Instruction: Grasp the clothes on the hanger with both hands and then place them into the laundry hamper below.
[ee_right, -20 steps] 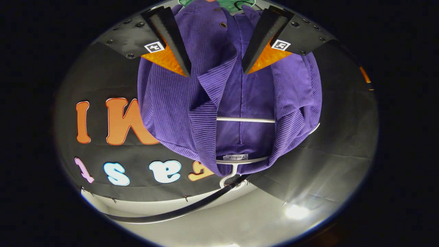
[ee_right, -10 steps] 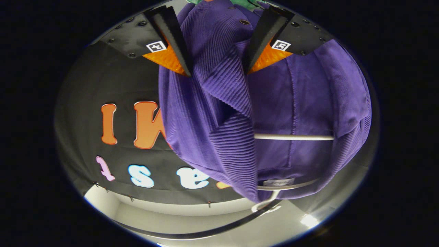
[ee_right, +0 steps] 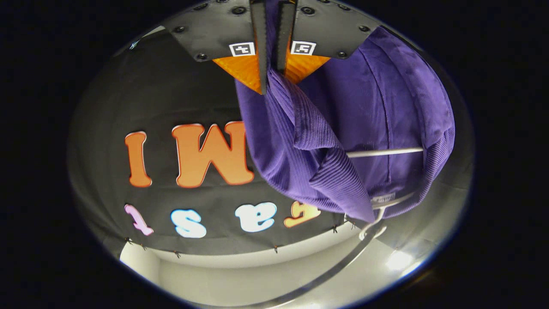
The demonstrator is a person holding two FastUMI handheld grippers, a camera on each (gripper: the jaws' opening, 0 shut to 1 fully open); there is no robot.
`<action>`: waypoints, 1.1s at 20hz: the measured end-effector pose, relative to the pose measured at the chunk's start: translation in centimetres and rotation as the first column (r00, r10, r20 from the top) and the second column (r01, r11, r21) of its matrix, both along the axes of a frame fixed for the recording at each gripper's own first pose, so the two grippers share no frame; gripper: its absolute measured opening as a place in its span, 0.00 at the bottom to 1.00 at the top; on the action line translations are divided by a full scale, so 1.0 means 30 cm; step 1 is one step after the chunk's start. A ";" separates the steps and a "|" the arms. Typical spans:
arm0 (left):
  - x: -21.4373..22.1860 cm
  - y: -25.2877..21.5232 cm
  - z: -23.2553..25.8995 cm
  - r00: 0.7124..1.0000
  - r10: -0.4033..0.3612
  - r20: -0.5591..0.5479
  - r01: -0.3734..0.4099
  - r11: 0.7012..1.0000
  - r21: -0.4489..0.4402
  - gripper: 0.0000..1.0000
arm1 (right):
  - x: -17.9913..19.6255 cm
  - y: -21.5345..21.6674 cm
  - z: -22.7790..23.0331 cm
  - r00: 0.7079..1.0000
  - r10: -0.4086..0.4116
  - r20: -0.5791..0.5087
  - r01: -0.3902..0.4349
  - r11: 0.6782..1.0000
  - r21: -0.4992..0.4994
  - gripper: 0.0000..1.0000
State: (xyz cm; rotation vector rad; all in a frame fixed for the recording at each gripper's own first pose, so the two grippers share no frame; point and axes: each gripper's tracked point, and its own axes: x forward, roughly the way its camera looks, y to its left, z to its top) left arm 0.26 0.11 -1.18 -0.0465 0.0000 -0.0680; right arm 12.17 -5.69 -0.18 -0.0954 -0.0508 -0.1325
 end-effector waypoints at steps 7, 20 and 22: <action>0.241 -0.246 -0.158 0.996 0.007 -0.085 -0.010 0.999 -0.038 0.95 | -0.140 0.056 0.082 0.972 0.234 0.037 -0.236 0.970 0.052 0.08; 0.426 -0.098 -0.212 0.958 0.271 0.093 -0.286 0.918 0.274 0.92 | -0.192 0.060 0.103 0.984 0.172 0.057 -0.171 0.985 -0.019 0.08; 0.438 -0.093 -0.197 0.975 0.204 0.085 -0.219 0.938 0.270 0.93 | -0.198 0.071 0.101 0.987 0.151 0.057 -0.149 0.988 -0.039 0.10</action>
